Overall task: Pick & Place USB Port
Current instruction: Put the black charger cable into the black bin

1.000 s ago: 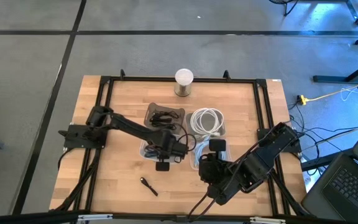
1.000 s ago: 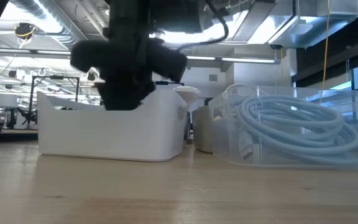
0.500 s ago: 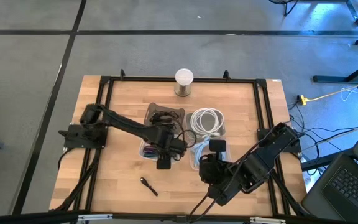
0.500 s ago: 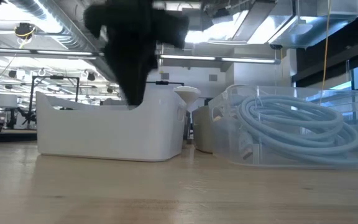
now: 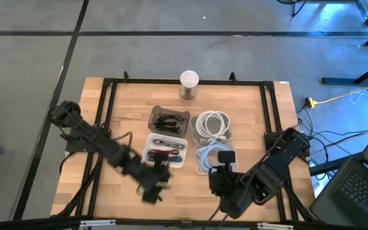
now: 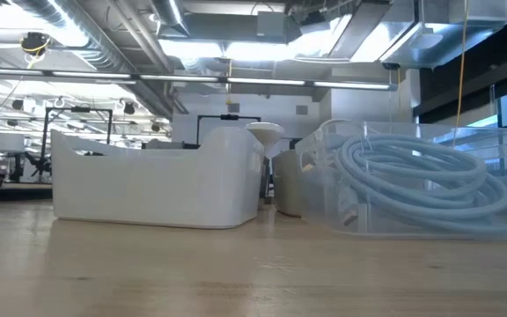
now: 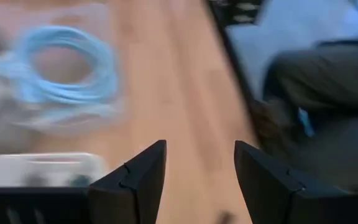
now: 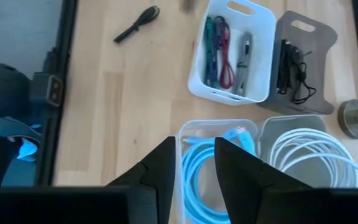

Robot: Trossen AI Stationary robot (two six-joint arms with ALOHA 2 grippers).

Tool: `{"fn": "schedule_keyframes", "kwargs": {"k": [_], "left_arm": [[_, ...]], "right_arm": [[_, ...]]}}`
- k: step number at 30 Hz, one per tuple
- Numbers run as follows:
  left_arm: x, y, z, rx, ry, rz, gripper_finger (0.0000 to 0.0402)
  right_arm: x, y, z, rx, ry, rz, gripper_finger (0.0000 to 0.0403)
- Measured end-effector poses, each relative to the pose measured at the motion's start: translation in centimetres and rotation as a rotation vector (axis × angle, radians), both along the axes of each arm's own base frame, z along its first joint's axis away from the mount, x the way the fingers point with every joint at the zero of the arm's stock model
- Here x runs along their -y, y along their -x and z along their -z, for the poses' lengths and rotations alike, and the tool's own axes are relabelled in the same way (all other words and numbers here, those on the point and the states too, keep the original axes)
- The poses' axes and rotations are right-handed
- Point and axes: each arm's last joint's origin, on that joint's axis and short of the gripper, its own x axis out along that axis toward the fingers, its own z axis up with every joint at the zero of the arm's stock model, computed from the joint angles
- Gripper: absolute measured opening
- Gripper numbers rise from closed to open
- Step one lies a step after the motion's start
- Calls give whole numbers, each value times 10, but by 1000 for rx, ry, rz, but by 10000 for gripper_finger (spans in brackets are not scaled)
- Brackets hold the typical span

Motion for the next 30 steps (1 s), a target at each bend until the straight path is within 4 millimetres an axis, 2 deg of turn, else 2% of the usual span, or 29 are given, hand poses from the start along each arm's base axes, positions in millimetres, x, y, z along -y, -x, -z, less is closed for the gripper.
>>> {"fn": "schedule_keyframes", "kwargs": {"k": [4,8,13,18,27,30], "left_arm": [[36,24,14,-21,20,58,181],[51,37,39,-59,-66,43,177],[56,39,71,-179,-186,52,170],[57,29,100,-286,-242,65,169],[53,13,151,-509,-228,92,164],[51,10,160,-558,-218,104,158]], "right_arm": [[-6,5,0,4,-14,0,113],[-7,6,0,18,-14,20,113],[-6,5,-1,32,1,26,113],[-6,5,-1,32,3,23,113],[-6,5,-1,31,4,23,113],[-6,5,-1,29,20,3,113]]}}
